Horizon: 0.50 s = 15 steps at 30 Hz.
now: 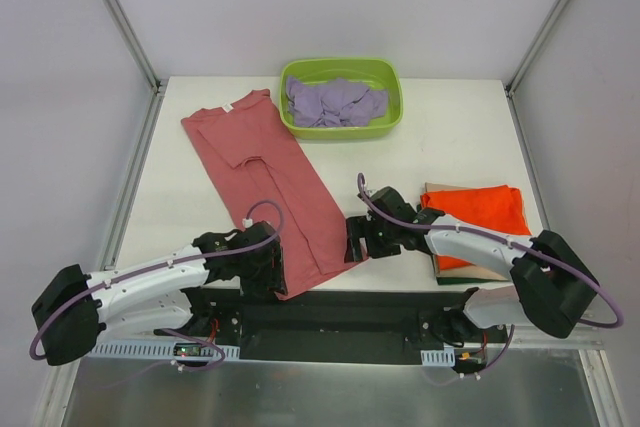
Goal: Fold and stack the t-shirts
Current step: Grab the bottom of the folded rectangular tshirt with both arms
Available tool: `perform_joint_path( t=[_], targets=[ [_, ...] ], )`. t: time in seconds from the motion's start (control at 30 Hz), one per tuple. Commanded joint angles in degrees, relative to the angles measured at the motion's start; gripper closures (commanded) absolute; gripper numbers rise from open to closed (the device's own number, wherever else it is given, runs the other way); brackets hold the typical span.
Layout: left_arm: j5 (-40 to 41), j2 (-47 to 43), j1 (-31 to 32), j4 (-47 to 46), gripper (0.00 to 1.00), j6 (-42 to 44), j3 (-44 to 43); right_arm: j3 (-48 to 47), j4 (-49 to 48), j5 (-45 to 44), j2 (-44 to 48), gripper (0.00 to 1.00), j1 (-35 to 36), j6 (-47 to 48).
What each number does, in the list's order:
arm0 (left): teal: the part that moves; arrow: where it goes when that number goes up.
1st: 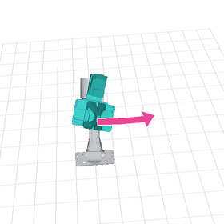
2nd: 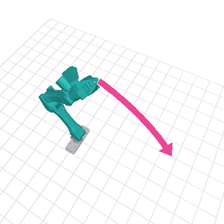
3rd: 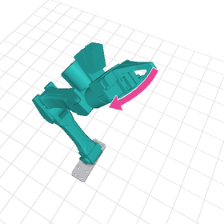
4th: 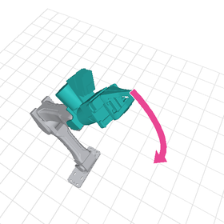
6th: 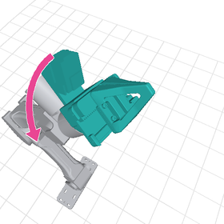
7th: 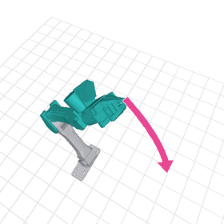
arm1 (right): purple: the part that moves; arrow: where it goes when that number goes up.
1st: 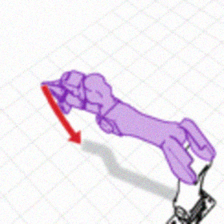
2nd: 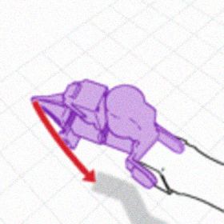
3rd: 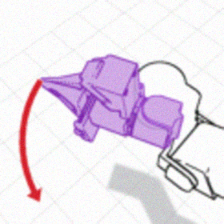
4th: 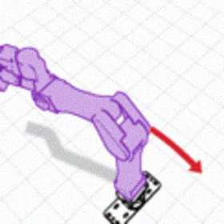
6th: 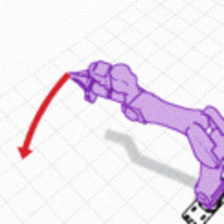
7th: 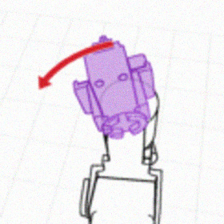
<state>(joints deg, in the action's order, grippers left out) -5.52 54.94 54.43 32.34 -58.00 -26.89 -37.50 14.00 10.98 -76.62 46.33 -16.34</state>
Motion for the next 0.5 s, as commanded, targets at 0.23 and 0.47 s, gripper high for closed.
perform_joint_path(
  t=[0.23, 0.47],
  targets=[
    [-4.0, 5.0, 0.7, -6.0, 0.81, -3.4, 0.9, 1.5, -3.4, 1.6, -1.3, 0.20, 0.0, -2.6],
    [-6.1, 4.8, 0.7, -6.0, 1.00, -4.4, 0.5, 2.8, -4.8, 1.3, -2.8, 0.37, 1.0, -3.5]
  ],
)
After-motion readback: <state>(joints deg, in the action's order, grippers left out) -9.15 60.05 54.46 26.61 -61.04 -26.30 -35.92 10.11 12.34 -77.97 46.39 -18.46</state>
